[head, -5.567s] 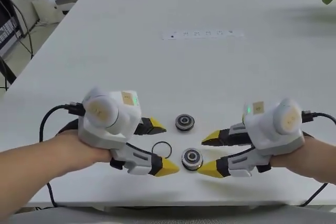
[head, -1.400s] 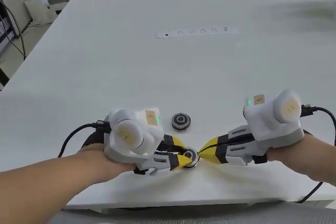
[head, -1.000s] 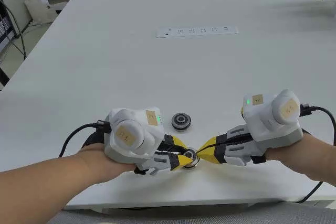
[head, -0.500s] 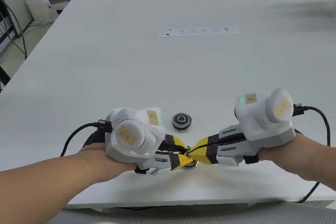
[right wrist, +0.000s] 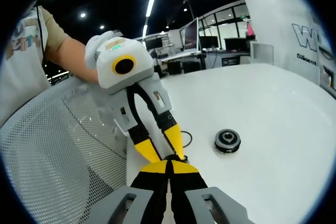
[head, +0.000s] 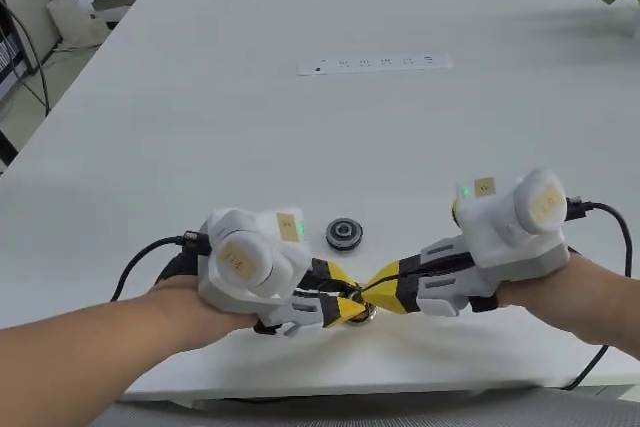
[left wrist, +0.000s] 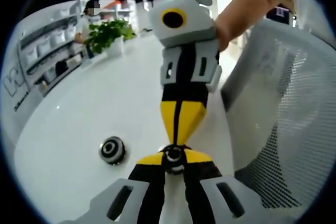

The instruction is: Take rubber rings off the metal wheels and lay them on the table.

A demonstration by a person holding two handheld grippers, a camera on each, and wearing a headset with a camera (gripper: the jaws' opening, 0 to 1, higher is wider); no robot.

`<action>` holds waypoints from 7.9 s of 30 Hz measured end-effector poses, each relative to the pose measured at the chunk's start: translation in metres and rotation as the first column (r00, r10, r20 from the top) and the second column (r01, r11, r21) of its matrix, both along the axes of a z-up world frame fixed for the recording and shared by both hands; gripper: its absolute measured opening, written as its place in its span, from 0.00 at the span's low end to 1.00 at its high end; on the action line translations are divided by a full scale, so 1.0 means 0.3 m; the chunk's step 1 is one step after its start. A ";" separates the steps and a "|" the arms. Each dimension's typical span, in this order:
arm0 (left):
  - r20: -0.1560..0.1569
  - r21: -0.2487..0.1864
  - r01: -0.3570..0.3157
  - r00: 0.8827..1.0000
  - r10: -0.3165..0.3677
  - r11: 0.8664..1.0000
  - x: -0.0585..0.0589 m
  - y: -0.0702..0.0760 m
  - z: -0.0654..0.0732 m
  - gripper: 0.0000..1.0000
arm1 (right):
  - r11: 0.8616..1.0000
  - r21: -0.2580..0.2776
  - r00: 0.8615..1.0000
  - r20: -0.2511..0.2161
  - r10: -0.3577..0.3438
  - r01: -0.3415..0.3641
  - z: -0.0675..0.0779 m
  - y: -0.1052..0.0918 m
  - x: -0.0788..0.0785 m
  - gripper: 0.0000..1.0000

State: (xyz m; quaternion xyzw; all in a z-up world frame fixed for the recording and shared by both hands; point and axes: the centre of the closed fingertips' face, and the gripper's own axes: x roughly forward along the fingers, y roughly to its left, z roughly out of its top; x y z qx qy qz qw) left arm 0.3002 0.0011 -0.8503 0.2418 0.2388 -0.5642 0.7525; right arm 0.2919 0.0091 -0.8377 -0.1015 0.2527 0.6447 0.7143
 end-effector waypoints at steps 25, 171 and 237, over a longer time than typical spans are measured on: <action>-0.004 -0.012 0.018 1.000 -0.018 1.000 -0.016 0.042 0.058 0.28 | 1.000 -0.004 1.000 0.005 -0.027 0.027 0.008 -0.006 0.024 0.00; -0.042 -0.043 -0.172 0.984 0.170 0.984 0.194 0.212 0.107 0.44 | 0.989 -0.076 0.990 0.066 -0.122 0.127 0.006 -0.008 0.281 0.20; -0.064 -0.060 -0.184 0.982 0.180 0.981 0.303 0.057 0.009 0.17 | 0.987 -0.063 0.989 0.021 -0.149 0.150 -0.038 -0.001 0.302 0.27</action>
